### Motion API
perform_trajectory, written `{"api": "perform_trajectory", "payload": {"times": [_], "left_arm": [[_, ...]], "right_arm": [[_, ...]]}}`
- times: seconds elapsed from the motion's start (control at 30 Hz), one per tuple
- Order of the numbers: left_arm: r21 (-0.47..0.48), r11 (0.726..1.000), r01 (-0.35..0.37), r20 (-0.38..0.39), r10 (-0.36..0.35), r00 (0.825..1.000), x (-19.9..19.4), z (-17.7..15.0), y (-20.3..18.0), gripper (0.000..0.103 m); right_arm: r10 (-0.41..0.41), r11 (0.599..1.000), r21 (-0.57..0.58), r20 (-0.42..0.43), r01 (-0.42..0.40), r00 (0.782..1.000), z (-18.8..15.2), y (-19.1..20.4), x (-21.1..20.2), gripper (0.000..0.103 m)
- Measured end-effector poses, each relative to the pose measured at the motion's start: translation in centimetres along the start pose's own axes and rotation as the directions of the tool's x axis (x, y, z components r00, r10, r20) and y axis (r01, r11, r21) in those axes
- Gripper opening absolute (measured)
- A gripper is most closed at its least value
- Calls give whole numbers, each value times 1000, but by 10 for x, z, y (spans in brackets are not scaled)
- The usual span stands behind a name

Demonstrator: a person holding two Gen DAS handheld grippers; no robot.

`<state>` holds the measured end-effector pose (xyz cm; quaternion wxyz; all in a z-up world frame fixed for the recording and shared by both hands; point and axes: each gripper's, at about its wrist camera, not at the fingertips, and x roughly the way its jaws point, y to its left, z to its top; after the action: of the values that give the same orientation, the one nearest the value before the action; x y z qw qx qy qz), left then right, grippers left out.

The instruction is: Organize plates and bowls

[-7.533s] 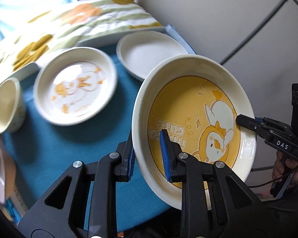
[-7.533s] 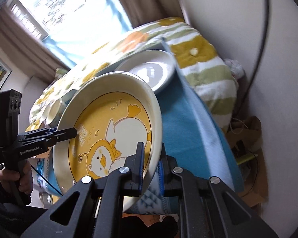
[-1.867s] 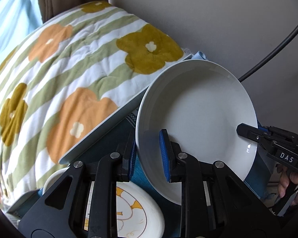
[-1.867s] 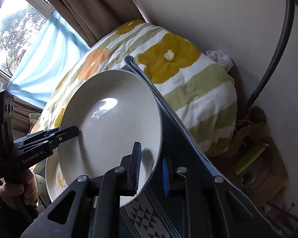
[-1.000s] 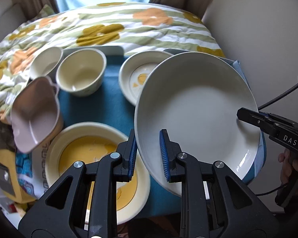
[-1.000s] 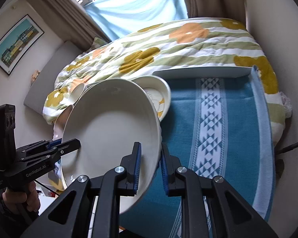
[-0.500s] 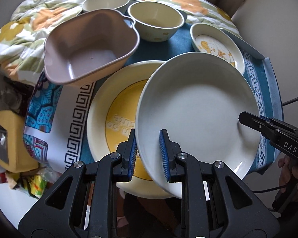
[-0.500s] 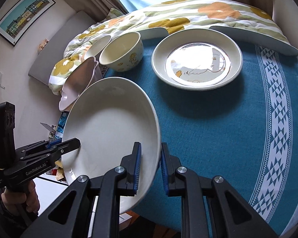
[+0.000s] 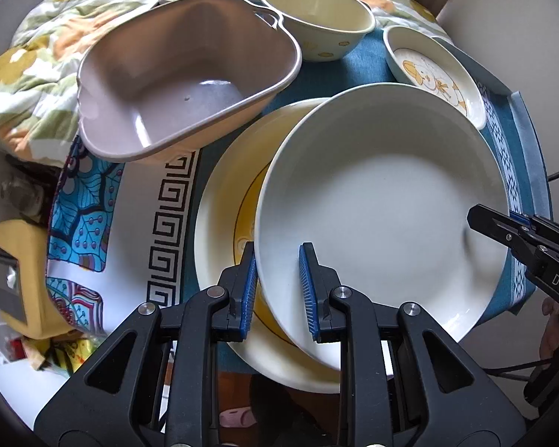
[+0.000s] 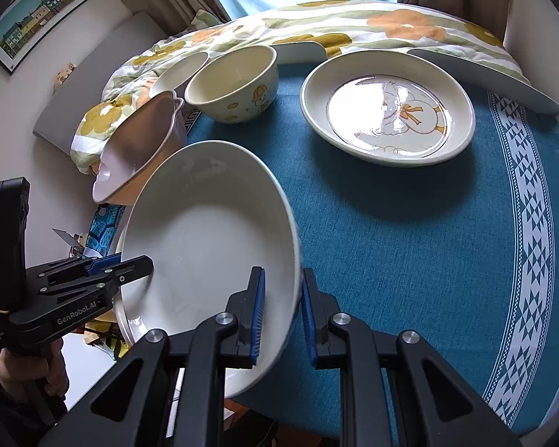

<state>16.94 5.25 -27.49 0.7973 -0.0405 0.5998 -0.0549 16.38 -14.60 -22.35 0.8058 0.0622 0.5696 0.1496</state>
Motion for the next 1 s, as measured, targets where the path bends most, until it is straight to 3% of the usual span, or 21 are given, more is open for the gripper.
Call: {"api": "perform_trajectory", "payload": {"times": [0.3, 0.57, 1.0], "left_arm": [[48, 997, -59, 15, 58, 998, 5, -2, -12, 20], [132, 979, -156, 63, 149, 987, 3, -9, -29, 20], [159, 960, -229, 113, 213, 971, -9, -12, -35, 20]], "right_arm": [[-47, 998, -31, -1, 47, 999, 1, 5, 6, 17], [-79, 995, -63, -10, 78, 997, 0, 7, 10, 17], [-105, 987, -125, -10, 103, 994, 1, 18, 14, 17]]}}
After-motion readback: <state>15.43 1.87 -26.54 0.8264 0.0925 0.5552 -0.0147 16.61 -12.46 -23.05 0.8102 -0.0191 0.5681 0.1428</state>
